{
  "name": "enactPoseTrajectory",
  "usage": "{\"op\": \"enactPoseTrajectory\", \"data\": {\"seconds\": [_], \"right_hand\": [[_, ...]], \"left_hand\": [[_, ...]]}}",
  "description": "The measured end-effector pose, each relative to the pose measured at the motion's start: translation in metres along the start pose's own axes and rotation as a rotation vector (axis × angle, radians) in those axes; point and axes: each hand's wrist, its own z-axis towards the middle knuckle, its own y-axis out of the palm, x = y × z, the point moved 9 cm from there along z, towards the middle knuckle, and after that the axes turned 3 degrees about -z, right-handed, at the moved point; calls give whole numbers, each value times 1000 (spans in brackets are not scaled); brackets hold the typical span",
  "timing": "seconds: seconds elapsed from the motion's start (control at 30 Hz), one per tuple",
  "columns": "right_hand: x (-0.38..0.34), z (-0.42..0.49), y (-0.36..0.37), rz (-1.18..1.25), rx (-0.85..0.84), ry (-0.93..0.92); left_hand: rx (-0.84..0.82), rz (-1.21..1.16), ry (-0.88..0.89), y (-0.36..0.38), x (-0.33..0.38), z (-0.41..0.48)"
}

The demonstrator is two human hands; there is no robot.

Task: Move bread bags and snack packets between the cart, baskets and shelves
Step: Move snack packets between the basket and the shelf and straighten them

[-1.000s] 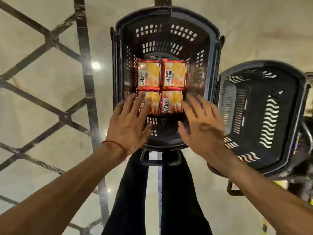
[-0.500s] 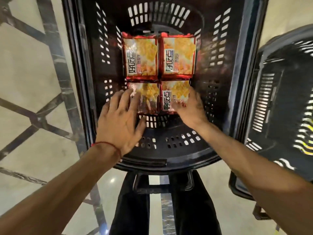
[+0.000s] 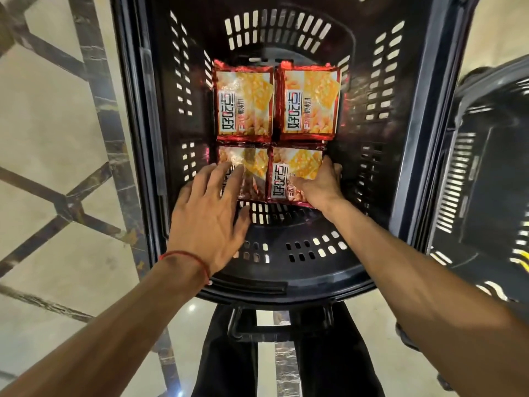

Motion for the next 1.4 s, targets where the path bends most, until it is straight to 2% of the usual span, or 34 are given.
{"op": "enactPoseTrajectory", "data": {"seconds": [0.13, 0.23, 0.4, 0.53, 0.63, 0.73, 0.93, 1.03, 1.1, 1.13, 1.27, 1.4], "right_hand": [[-3, -2, -2, 63, 37, -44], [3, -3, -4, 149, -18, -45], [14, -11, -4, 151, -121, -22], [29, -3, 6, 148, -82, -62], [-8, -43, -21, 201, -3, -91], [-12, -55, -37, 323, 0, -98], [-25, -51, -59, 363, 51, -160], [-26, -37, -59, 288, 81, -210], [-21, -31, -57, 252, 88, -219], [-20, -30, -56, 228, 96, -235], [-20, -33, -55, 137, 131, -303], [-19, -31, -55, 86, 142, -286]], "left_hand": [[5, -2, -7, 1, -2, 0], [4, 19, -7, 3, -2, 0], [10, -5, -19, 3, -1, 0], [53, -83, -44, -2, 0, 0], [115, -218, -100, -8, 2, 2], [135, -390, -173, -1, -3, 12], [83, -803, -473, 53, -25, 52], [30, -899, -616, 88, -30, 65], [90, -888, -650, 96, -32, 68], [136, -876, -649, 98, -34, 69], [109, -826, -646, 107, -39, 70], [48, -931, -683, 120, -36, 70]]}}
